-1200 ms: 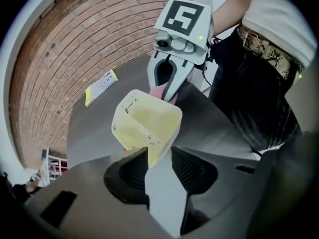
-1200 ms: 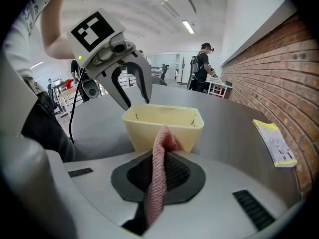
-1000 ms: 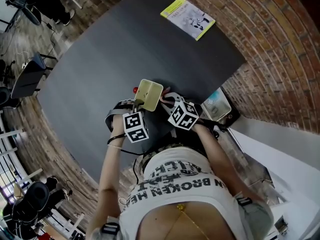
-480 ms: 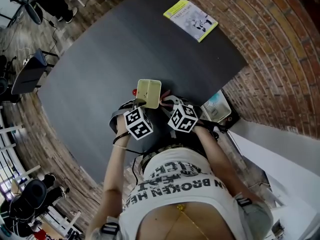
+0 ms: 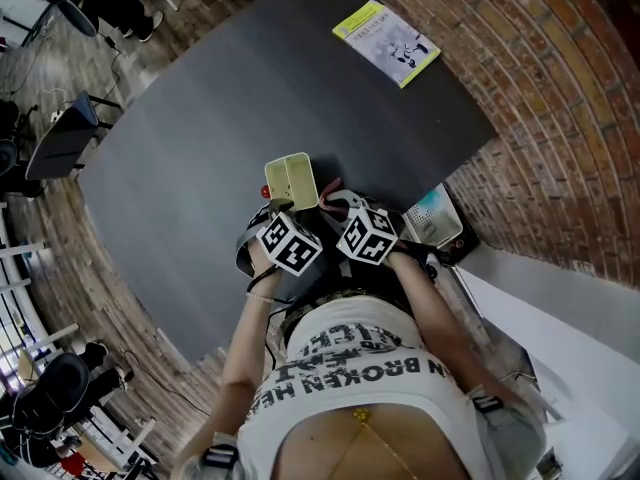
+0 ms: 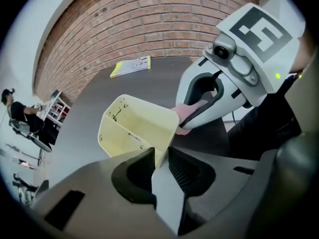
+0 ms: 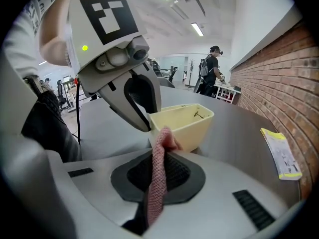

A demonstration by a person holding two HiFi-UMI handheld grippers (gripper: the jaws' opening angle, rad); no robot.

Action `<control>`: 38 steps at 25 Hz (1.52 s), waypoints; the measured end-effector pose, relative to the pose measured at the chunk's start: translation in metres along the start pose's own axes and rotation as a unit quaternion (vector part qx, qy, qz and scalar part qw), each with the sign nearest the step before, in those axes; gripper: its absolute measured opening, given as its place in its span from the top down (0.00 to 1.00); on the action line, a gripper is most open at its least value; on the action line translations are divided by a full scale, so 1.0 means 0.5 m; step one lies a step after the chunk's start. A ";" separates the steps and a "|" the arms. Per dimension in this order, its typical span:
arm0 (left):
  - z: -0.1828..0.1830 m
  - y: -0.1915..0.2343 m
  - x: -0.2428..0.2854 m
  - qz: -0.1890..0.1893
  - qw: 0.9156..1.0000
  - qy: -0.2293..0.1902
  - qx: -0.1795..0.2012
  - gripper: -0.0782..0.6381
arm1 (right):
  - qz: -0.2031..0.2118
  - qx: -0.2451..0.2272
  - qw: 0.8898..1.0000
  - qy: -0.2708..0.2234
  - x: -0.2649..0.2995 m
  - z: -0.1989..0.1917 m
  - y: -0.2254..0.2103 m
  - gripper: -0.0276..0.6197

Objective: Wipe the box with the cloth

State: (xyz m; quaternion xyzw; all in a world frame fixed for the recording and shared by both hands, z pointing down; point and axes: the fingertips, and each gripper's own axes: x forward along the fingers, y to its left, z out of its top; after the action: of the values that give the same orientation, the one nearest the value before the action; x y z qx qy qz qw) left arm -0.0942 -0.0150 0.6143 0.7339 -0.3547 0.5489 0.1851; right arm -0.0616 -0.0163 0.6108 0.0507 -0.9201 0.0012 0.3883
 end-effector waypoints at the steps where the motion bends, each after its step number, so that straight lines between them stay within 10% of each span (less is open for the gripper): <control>1: 0.001 -0.001 0.001 0.000 1.000 -0.003 -0.014 0.76 | 0.004 -0.003 1.000 -0.001 -0.001 0.001 0.003 0.93; 19: 0.006 0.012 -0.040 0.003 0.983 -0.121 -0.141 0.75 | 0.001 0.035 0.999 -0.002 -0.030 -0.007 -0.033 0.93; 38: 0.069 0.039 -0.157 0.090 0.921 -0.290 -0.245 0.88 | 0.011 0.014 0.987 -0.163 -0.122 0.118 -0.089 0.93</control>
State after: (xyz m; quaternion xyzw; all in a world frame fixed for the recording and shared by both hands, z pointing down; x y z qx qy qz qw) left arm -0.0962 -0.0261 0.5270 0.7578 -0.5807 0.2220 0.1982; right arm -0.0575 -0.0572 0.5242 0.0456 -0.9714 0.0105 0.2326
